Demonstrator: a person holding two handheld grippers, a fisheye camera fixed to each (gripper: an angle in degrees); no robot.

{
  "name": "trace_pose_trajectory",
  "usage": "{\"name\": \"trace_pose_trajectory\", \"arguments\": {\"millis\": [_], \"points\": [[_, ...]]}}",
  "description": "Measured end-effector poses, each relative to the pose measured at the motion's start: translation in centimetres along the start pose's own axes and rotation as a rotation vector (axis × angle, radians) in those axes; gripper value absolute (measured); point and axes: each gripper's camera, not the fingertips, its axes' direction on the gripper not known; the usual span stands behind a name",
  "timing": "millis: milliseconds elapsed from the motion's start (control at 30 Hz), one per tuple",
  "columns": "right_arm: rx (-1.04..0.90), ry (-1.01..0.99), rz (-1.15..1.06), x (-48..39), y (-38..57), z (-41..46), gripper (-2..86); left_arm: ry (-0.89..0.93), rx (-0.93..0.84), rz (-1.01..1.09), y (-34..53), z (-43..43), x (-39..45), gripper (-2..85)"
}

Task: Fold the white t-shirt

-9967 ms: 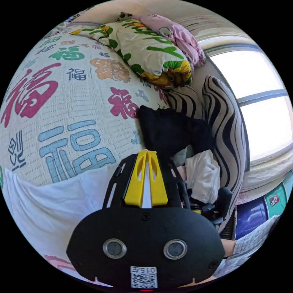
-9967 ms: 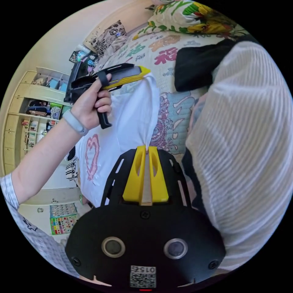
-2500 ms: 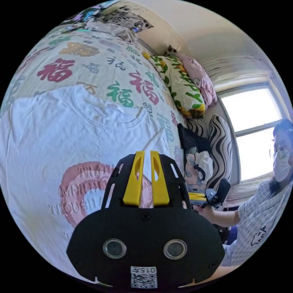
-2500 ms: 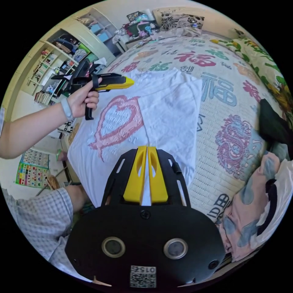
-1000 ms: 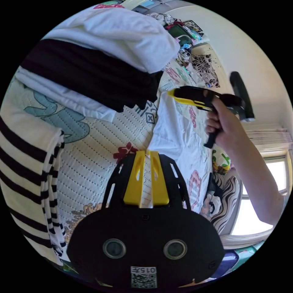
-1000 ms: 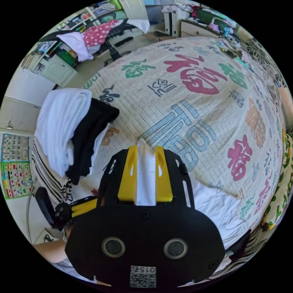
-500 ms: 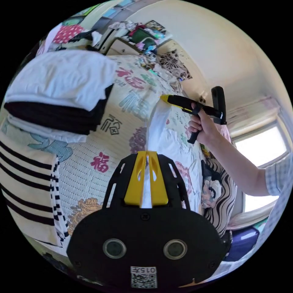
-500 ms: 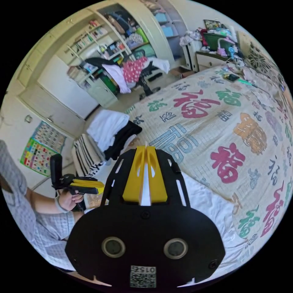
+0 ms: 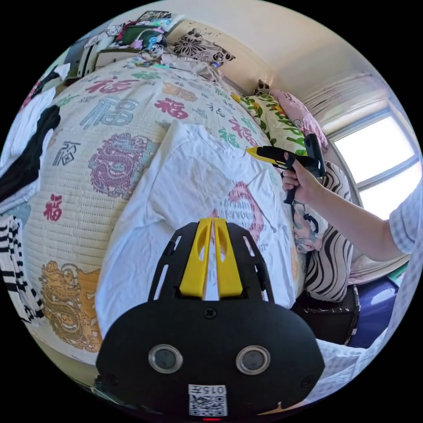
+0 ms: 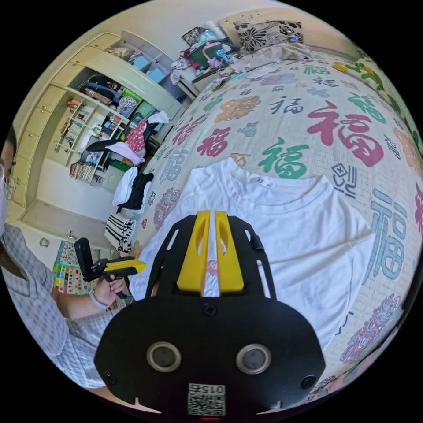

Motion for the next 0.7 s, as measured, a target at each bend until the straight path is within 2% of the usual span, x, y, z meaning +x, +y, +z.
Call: {"name": "trace_pose_trajectory", "arguments": {"millis": [100, 200, 267, 333, 433, 533, 633, 700], "points": [[-0.065, -0.023, -0.075, -1.2, -0.3, 1.5, -0.3, -0.072, -0.007, 0.013, -1.6, 1.7, 0.9, -0.7], [-0.232, -0.067, -0.141, -2.4, -0.2, 4.8, -0.7, -0.133, -0.093, 0.003, -2.4, 4.8, 0.6, -0.7], [-0.408, 0.036, -0.134, -1.7, 1.0, 7.5, -0.8, -0.148, -0.167, 0.000, -2.4, 6.6, 0.2, -0.7], [-0.378, -0.039, -0.085, -0.6, 1.6, 6.6, -0.7, -0.149, -0.233, 0.011, -2.7, 7.5, 0.5, -0.6], [-0.274, -0.049, -0.041, 1.3, 1.9, 2.0, -0.1, -0.161, -0.183, 0.077, -5.1, 6.2, 2.0, 0.1], [-0.176, 0.118, -0.072, 3.3, 1.7, -3.3, 1.5, -0.136, -0.127, 0.203, -10.4, 6.1, 3.2, 3.8], [-0.181, 0.331, -0.051, 6.4, 0.8, -6.5, 5.4, -0.166, -0.087, 0.272, -17.2, 8.0, 4.0, 10.7], [-0.203, 0.366, -0.024, 8.2, 0.0, -7.2, 6.7, -0.171, -0.116, 0.327, -21.2, 10.0, 4.7, 11.1]]}}
